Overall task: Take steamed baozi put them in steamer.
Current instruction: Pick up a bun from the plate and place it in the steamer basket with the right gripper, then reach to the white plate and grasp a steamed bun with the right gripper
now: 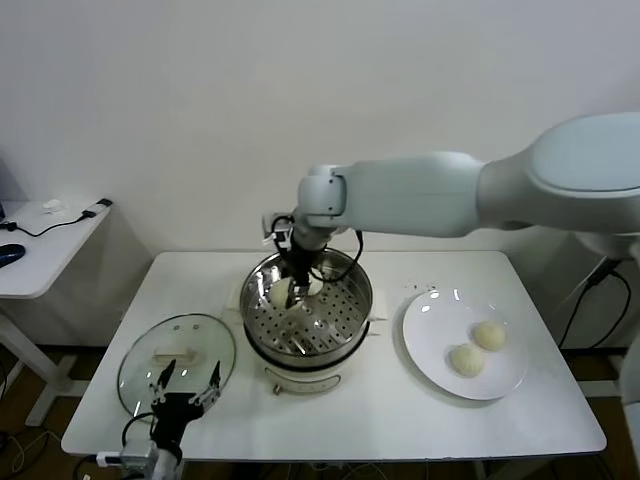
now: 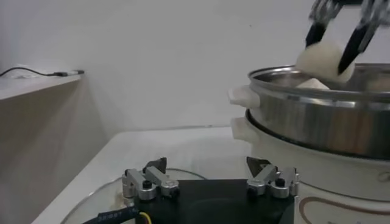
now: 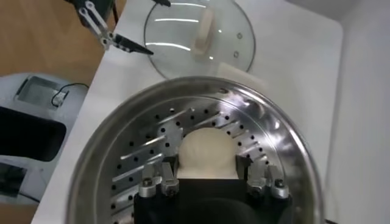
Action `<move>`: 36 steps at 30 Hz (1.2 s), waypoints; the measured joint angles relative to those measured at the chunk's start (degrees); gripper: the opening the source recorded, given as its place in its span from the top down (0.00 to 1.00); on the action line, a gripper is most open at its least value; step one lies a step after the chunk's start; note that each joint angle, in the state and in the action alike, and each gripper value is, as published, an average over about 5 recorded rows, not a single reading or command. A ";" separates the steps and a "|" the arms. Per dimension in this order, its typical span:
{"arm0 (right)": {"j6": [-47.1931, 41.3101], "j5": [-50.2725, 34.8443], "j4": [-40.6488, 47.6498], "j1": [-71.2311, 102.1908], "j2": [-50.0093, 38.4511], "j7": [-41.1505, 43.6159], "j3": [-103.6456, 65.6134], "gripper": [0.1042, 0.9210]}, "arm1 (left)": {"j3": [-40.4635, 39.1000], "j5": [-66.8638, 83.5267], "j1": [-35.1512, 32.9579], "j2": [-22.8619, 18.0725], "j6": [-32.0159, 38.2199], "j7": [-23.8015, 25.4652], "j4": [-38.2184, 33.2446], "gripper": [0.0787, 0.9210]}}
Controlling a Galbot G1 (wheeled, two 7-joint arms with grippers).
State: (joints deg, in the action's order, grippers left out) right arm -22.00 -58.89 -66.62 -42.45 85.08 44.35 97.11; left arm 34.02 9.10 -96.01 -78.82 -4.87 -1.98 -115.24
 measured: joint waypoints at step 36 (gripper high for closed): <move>8.65 12.06 -15.49 -16.04 -29.95 9.76 12.74 0.12 | -0.57 -0.61 -0.18 -0.22 0.62 -0.05 -0.68 0.12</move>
State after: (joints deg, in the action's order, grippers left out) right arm -13.36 -46.83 -82.10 -58.49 55.13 54.11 109.85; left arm 33.45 8.50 -96.19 -79.03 -4.25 -2.04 -115.92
